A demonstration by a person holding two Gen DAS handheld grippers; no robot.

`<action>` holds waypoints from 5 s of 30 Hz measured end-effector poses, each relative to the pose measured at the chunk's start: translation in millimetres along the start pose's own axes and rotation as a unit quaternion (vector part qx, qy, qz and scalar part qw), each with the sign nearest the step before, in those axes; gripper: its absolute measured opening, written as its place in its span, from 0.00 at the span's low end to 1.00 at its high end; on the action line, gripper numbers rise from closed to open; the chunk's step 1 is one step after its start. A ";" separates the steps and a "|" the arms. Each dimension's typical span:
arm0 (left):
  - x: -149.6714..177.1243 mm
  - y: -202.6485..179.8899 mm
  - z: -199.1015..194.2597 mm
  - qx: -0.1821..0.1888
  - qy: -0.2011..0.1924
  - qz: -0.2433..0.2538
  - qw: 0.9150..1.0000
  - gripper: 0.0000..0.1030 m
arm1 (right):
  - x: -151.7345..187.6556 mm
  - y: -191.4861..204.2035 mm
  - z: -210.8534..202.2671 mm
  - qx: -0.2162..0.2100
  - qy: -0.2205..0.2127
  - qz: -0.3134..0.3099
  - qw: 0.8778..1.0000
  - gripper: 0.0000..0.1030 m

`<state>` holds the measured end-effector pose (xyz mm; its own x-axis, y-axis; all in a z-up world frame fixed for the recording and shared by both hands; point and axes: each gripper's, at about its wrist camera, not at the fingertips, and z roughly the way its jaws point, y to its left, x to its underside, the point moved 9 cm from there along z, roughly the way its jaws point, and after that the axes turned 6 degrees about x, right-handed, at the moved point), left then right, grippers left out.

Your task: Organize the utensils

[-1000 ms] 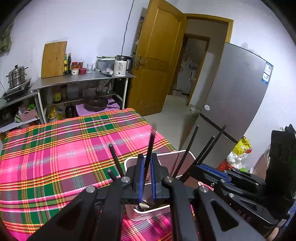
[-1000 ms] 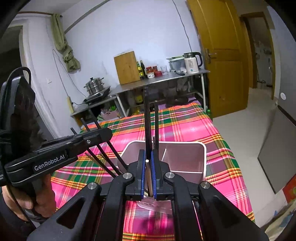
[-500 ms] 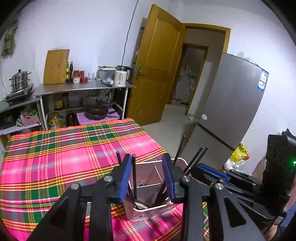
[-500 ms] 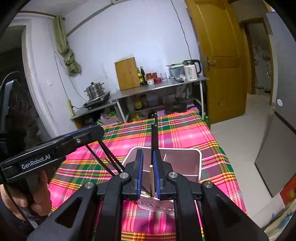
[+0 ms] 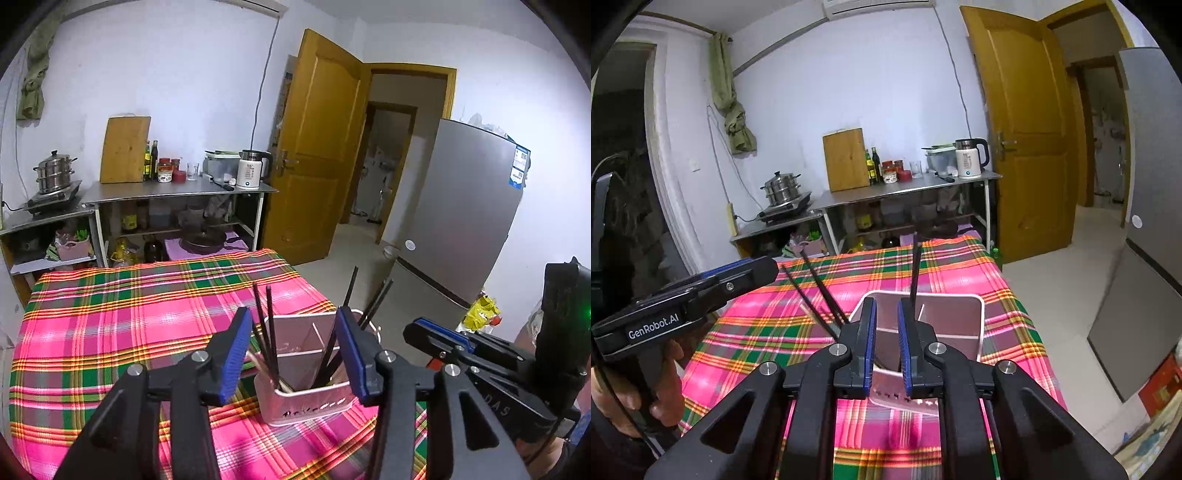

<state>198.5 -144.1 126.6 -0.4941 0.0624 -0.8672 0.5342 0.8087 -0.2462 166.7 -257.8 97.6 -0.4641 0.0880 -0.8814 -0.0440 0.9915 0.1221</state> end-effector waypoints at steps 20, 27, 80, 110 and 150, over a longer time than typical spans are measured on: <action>87.9 2.9 -19.5 -0.014 -0.012 0.000 1.000 0.51 | 67.8 13.7 -14.1 0.022 -0.008 -0.020 1.000 0.12; 116.7 3.3 -21.9 -0.026 -0.008 0.007 1.000 0.51 | 87.6 12.2 -15.4 0.036 -0.004 -0.031 0.999 0.12; 148.0 -3.0 -25.0 -0.032 0.002 0.013 0.999 0.51 | 116.9 4.7 -20.9 0.060 0.007 -0.029 0.998 0.12; 150.6 -0.5 -25.2 -0.034 0.007 0.012 0.999 0.51 | 119.2 3.8 -20.7 0.061 0.008 -0.030 0.998 0.12; 157.0 2.1 -22.8 -0.027 0.016 0.022 0.999 0.51 | 120.8 3.8 -17.2 0.063 0.012 -0.035 0.997 0.12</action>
<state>106.5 -119.3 -0.2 -0.4936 0.1171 -0.8618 0.5184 0.8352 -0.1834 95.2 -245.0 -0.6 -0.4842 0.0180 -0.8748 0.0349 0.9994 0.0012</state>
